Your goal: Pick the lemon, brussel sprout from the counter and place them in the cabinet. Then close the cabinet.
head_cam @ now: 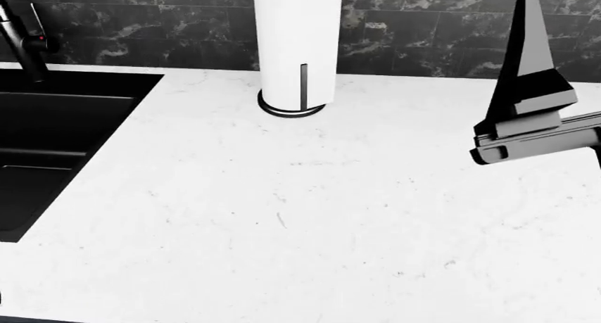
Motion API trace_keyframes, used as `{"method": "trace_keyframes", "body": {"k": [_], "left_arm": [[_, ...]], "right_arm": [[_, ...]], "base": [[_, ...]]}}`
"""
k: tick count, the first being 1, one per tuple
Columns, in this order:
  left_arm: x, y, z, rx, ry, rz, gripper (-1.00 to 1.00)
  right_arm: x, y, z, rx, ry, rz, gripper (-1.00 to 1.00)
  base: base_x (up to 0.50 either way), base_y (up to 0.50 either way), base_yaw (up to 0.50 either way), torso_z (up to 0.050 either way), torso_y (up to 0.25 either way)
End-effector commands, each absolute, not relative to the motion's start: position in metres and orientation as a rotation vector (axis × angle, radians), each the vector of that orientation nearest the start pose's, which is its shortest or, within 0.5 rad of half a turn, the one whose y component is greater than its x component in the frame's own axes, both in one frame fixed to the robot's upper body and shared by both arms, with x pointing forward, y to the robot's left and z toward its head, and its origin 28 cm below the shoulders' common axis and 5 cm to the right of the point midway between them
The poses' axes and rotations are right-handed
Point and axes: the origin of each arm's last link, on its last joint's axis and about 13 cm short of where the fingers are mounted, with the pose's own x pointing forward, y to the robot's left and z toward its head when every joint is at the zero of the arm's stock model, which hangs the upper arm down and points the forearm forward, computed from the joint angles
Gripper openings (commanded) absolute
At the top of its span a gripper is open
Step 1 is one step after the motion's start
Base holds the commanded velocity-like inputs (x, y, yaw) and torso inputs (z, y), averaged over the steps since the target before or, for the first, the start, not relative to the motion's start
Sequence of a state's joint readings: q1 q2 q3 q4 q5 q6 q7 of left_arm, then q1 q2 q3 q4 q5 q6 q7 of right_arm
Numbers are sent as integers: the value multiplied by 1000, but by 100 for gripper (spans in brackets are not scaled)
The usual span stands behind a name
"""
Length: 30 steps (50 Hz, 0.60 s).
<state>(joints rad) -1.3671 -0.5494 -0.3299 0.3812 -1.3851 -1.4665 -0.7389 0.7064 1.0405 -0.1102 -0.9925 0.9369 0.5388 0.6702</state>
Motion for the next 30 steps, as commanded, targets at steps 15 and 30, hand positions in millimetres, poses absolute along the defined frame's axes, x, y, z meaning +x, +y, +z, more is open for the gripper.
{"method": "trace_keyframes", "body": {"k": [15, 30], "left_arm": [[213, 312, 470, -394, -662, 14, 100], [225, 310, 528, -453, -757, -46, 100]], "right_arm": [[166, -150, 304, -307, -772, 65, 100], [166, -149, 309, -309, -784, 65, 100]], "base": [[0, 0, 0, 0, 0], [0, 0, 0, 0, 0]]}}
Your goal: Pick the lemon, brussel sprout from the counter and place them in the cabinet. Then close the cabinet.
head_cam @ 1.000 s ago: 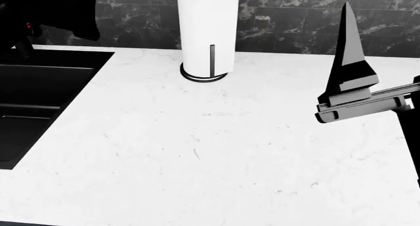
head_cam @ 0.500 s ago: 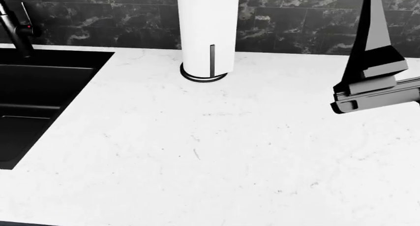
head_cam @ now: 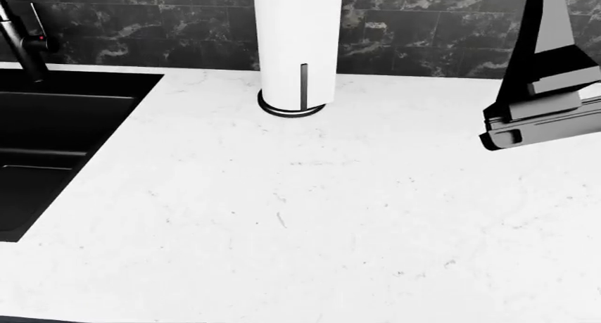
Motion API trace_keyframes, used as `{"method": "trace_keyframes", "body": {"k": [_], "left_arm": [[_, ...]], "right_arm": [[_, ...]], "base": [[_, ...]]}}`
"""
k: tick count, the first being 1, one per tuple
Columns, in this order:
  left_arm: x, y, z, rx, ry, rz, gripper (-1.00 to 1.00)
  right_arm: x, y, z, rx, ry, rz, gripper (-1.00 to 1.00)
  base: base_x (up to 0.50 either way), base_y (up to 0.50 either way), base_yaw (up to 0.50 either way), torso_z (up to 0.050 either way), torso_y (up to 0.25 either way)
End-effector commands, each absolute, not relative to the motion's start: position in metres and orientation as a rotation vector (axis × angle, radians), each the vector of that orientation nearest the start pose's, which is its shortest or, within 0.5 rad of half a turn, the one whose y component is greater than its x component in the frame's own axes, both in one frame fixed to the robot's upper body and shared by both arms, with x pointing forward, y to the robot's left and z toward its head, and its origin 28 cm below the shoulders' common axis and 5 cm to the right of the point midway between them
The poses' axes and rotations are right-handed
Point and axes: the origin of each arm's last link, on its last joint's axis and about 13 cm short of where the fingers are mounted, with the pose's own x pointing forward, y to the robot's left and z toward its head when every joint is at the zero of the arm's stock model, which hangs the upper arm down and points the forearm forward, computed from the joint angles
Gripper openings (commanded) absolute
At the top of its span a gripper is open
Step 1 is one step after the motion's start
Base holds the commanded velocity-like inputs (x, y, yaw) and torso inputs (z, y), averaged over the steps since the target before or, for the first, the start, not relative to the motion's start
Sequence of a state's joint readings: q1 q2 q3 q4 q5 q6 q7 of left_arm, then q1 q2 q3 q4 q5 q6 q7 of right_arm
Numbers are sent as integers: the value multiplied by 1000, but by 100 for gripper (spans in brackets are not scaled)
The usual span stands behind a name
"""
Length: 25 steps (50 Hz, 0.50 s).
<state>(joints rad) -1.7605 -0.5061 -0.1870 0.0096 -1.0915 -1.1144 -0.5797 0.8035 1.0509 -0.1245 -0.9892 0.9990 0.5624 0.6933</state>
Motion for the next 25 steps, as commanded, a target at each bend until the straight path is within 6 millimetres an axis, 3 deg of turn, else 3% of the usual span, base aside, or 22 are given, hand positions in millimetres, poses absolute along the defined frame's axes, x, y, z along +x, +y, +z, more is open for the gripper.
{"method": "trace_keyframes", "body": {"k": [1, 10, 25], "left_arm": [[227, 310, 531, -453, -755, -57, 100], [248, 293, 552, -389, -707, -219, 100], [267, 261, 564, -140, -547, -373, 100]], "right_arm": [[166, -149, 309, -308, -785, 65, 100], [166, -148, 311, -309, -789, 65, 100], [167, -148, 311, -302, -794, 64, 100]], "base": [[0, 0, 0, 0, 0], [0, 0, 0, 0, 0], [0, 0, 0, 1, -1]]}}
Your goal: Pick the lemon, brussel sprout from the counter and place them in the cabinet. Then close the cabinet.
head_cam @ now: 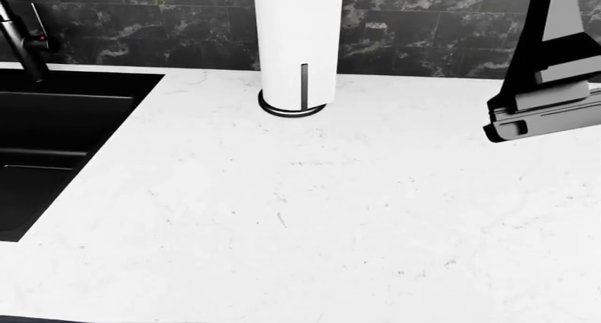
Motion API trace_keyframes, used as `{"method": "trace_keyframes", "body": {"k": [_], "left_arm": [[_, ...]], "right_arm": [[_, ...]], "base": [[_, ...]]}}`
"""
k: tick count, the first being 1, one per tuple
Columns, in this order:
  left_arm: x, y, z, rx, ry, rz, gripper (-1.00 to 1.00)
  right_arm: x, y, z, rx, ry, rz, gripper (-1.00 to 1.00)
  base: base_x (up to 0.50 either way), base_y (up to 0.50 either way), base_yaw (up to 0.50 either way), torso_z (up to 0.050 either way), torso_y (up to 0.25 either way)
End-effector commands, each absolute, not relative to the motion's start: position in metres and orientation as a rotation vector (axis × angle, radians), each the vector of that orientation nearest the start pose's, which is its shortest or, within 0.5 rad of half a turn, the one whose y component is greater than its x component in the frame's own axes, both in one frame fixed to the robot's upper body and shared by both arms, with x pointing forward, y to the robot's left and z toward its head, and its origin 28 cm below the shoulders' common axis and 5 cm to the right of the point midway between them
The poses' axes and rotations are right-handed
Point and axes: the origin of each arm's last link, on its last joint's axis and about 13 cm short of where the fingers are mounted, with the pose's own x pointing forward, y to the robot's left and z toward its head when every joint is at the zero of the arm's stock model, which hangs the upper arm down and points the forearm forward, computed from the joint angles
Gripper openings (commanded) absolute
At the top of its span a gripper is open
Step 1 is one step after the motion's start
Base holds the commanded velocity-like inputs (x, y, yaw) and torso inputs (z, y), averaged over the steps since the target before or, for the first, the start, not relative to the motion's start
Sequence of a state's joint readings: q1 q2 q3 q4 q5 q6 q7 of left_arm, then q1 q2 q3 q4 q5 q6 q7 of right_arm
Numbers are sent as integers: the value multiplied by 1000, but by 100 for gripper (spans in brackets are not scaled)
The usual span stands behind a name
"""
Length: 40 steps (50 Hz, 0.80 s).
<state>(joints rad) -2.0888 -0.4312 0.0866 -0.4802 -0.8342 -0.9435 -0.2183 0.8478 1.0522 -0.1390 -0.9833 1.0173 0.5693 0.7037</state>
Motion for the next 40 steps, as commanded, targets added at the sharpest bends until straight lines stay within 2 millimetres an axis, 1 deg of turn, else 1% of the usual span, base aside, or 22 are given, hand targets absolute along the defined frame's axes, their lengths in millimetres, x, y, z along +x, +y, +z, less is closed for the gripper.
{"method": "trace_keyframes", "body": {"k": [1, 18, 23, 32, 40], "left_arm": [[268, 260, 565, -127, -538, -384, 100], [275, 231, 575, -3, -480, -494, 100], [281, 222, 577, 35, -463, -514, 100], [295, 212, 578, 81, -433, -518, 100], [306, 204, 574, 177, -396, -469, 100]], "right_arm": [[167, -148, 311, -302, -794, 63, 100], [166, -149, 311, -298, -800, 62, 100], [166, -148, 311, -297, -801, 63, 100], [166, -149, 309, -296, -799, 64, 100], [167, -149, 309, -294, -801, 66, 100]], "base": [[0, 0, 0, 0, 0], [0, 0, 0, 0, -4], [0, 0, 0, 0, -7], [0, 0, 0, 0, -6], [0, 0, 0, 0, -10]]}}
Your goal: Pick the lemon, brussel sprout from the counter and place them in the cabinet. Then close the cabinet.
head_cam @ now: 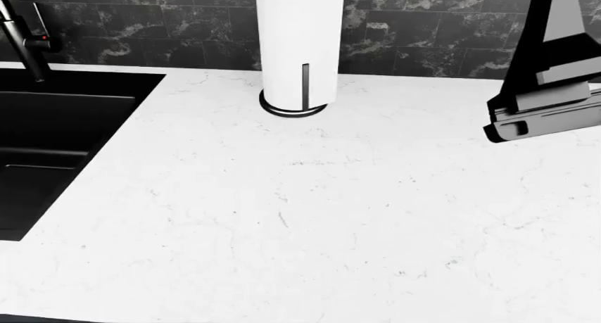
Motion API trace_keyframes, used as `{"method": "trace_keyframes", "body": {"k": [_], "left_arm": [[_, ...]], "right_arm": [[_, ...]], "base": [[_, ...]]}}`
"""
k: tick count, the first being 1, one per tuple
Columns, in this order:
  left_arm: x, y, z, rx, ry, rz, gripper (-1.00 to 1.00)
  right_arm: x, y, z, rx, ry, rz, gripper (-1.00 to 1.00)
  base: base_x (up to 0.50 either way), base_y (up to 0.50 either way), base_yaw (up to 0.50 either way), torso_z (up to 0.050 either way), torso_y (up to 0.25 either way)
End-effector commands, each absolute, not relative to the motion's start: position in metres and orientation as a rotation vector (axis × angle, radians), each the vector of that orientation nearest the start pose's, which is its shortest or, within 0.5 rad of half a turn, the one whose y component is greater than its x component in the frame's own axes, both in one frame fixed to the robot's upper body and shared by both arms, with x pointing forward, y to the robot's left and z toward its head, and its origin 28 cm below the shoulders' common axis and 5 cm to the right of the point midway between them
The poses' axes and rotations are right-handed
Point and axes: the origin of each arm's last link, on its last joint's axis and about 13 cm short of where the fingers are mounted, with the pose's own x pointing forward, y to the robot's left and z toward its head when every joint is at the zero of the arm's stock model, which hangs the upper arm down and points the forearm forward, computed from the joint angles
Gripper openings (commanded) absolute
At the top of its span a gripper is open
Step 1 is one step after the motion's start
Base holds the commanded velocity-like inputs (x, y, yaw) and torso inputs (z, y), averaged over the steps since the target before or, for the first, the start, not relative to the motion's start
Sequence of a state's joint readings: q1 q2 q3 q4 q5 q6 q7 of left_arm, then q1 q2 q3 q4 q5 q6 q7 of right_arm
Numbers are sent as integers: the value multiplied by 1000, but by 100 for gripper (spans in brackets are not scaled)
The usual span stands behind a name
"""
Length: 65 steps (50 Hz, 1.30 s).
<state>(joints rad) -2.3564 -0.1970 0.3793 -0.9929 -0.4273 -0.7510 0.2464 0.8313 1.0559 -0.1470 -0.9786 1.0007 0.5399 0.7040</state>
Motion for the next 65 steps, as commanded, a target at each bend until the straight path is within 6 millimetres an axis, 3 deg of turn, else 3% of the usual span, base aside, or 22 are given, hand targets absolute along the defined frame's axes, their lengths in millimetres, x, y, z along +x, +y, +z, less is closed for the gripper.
{"method": "trace_keyframes", "body": {"k": [1, 41, 65], "left_arm": [[307, 203, 573, 186, -393, -464, 100], [331, 199, 549, 473, -261, -153, 100], [337, 193, 542, 654, -225, -100, 100]], "right_arm": [[166, -149, 309, -294, -802, 66, 100], [170, -147, 306, -274, -804, 79, 100], [169, -149, 306, -267, -805, 78, 100]], "base": [[0, 0, 0, 0, -11], [0, 0, 0, 0, -9], [0, 0, 0, 0, -13]]}}
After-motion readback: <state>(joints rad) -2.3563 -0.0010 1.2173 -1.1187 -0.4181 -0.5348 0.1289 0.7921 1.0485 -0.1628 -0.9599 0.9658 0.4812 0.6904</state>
